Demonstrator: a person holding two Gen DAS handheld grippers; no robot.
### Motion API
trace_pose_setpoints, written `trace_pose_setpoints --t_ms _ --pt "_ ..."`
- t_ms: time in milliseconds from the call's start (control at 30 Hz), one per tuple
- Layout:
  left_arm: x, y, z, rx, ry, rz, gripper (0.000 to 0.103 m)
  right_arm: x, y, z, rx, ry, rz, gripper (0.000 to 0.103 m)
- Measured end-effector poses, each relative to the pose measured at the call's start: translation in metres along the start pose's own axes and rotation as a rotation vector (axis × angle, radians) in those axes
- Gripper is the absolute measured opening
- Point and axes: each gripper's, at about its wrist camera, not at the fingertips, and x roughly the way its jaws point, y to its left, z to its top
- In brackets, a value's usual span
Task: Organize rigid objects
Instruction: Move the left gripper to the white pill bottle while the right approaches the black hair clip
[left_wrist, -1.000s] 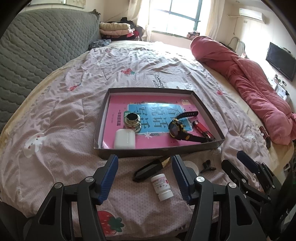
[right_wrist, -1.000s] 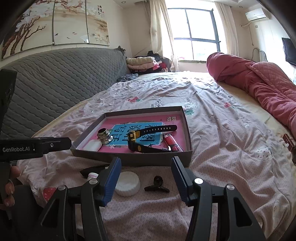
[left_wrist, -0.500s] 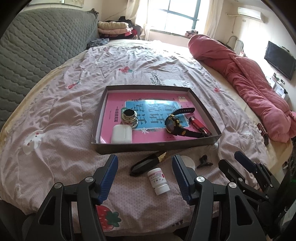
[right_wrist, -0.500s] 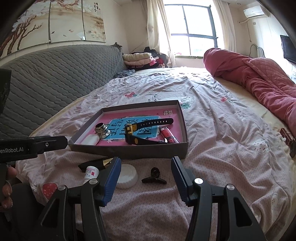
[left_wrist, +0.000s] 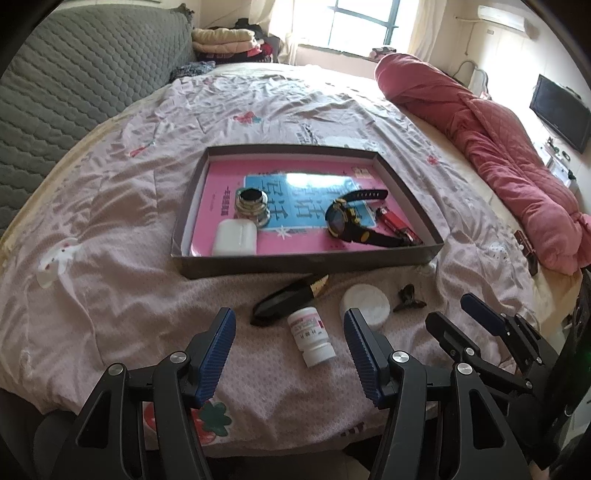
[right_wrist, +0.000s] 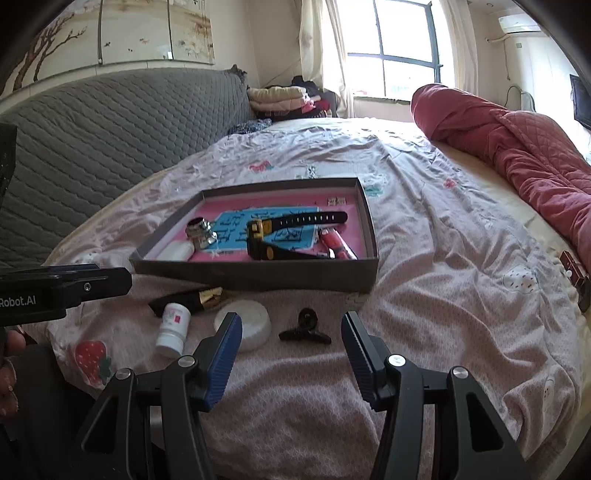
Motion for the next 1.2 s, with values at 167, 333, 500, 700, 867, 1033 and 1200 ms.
trace_pose_setpoints --t_ms 167,333,500,700,867,1033,1200 --pt "0.010 -0.001 -0.006 -0.009 0.036 -0.001 0.063 0.007 -0.001 -0.004 -0.009 0.040 -0.013 0.056" --pt "0.026 -0.004 -0.012 -0.020 0.083 0.000 0.063 0.018 -0.002 -0.009 -0.014 0.088 -0.023 0.056" --pt "0.043 -0.006 -0.017 -0.026 0.122 0.013 0.063 0.024 -0.004 -0.012 -0.016 0.114 -0.018 0.056" --pt "0.061 -0.011 -0.015 -0.037 0.150 0.045 0.063 0.034 -0.005 -0.012 -0.017 0.131 -0.012 0.056" --pt "0.075 -0.014 -0.011 -0.045 0.168 0.062 0.063 0.045 -0.004 -0.013 -0.033 0.149 -0.007 0.056" --pt "0.087 -0.011 -0.007 -0.062 0.181 0.095 0.063 0.054 -0.003 -0.012 -0.052 0.153 -0.022 0.056" --pt "0.092 -0.008 -0.005 -0.067 0.179 0.100 0.063 0.063 -0.004 -0.009 -0.079 0.148 -0.047 0.056"
